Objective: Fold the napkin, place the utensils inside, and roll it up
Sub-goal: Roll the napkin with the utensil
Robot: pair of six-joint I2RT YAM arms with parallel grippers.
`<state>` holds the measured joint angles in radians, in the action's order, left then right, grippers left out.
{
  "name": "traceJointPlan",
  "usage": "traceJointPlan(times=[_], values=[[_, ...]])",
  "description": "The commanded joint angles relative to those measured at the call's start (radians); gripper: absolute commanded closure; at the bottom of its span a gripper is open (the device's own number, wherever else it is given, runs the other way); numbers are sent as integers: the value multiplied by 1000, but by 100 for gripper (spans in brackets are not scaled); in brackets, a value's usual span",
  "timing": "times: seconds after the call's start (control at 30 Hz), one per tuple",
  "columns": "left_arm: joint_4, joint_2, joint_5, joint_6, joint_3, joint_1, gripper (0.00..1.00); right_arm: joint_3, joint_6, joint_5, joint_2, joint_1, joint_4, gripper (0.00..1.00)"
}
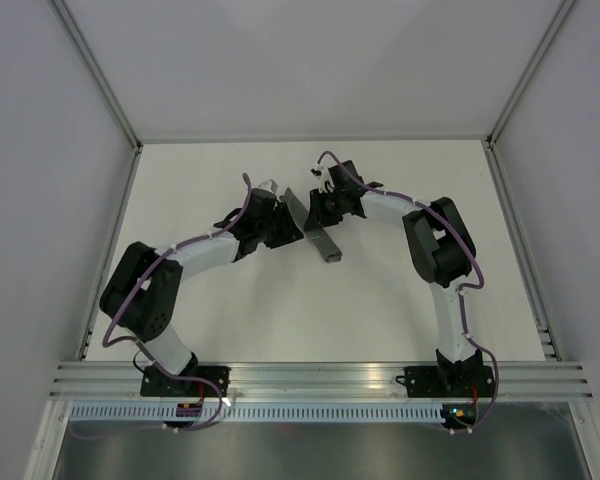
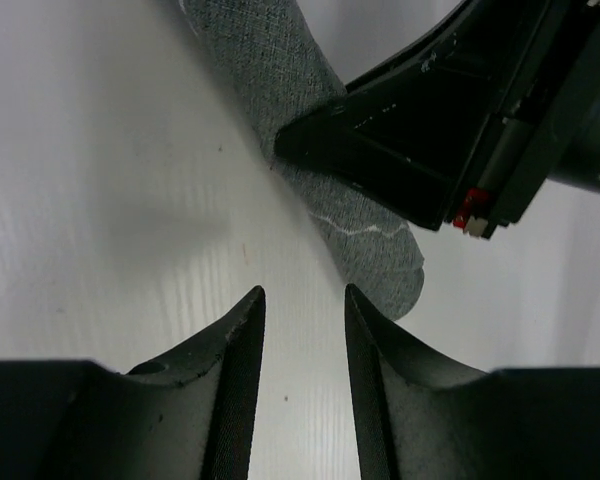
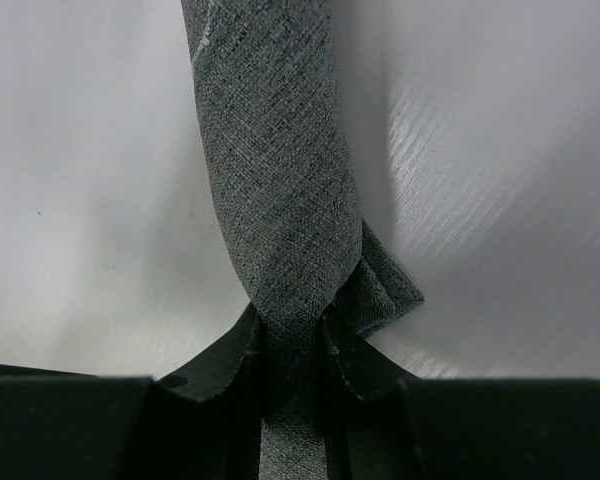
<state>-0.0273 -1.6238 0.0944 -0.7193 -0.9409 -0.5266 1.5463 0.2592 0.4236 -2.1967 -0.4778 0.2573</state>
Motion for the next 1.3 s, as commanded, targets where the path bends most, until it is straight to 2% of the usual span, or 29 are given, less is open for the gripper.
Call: traceJointPlan(times=[0.0, 0.2, 0.5, 0.67, 0.83, 1.03, 1.2, 1.27], values=[[96, -105, -62, -100, -90, -38, 58, -54, 72, -132, -92, 8, 57, 99], [144, -160, -119, -86, -127, -95, 53, -52, 118, -143, -106, 19, 40, 98], [113, -212, -176, -40, -174, -138, 50, -51, 141, -141, -101, 22, 30, 97], [34, -249, -229, -32, -216, -161, 50, -45, 144, -132, -104, 24, 33, 93], [-108, -292, -300, -6, -312, -187, 50, -40, 141, -121, -106, 25, 37, 92], [-201, -346, -338, -5, -378, -193, 58, -40, 146, -89, -104, 33, 40, 91], [-260, -369, -358, 15, -417, -193, 72, -40, 156, -59, -106, 41, 45, 91], [-279, -380, -360, 27, -432, -193, 80, -38, 158, -43, -104, 47, 45, 86]])
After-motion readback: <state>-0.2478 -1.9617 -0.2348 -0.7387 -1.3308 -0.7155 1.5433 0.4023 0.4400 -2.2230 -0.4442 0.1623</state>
